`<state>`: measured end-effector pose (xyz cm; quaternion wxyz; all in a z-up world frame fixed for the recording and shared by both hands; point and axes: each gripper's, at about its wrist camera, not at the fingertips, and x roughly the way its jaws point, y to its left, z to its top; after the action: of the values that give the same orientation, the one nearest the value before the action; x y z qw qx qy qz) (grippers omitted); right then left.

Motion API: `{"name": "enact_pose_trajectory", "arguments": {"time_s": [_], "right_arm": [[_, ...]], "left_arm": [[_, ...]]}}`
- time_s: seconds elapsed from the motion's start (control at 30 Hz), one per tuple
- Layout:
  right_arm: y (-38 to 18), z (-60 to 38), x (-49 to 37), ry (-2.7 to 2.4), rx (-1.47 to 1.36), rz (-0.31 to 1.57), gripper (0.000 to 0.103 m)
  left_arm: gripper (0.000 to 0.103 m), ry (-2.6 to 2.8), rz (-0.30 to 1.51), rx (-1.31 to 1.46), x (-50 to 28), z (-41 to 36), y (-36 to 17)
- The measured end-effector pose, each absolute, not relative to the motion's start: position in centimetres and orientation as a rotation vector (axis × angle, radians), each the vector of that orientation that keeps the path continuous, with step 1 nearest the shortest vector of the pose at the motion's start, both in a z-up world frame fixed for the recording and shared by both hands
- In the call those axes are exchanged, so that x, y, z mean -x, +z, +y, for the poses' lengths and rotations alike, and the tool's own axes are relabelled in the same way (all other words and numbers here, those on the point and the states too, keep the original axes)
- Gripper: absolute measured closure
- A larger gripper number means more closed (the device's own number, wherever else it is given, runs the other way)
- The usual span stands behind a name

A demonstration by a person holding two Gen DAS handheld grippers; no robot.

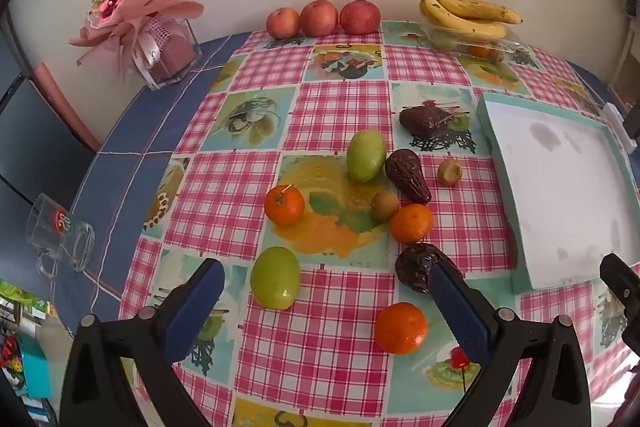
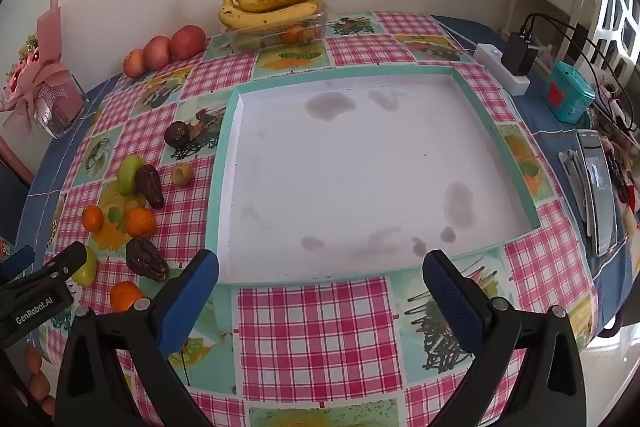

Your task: Organize fruits

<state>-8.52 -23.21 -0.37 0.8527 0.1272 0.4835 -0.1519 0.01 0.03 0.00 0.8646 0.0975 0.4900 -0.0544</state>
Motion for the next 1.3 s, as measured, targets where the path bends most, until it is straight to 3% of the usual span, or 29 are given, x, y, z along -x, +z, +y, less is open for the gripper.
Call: {"name": "enact_pose_trajectory", "arguments": {"time_s": [1.3], "right_arm": [[-0.2,-23.24,8.4,-0.32,-0.269,1.015,0.001]], "left_arm": [[0.0,-0.122,1.011,-0.232,0.26,-0.8,0.44]]}}
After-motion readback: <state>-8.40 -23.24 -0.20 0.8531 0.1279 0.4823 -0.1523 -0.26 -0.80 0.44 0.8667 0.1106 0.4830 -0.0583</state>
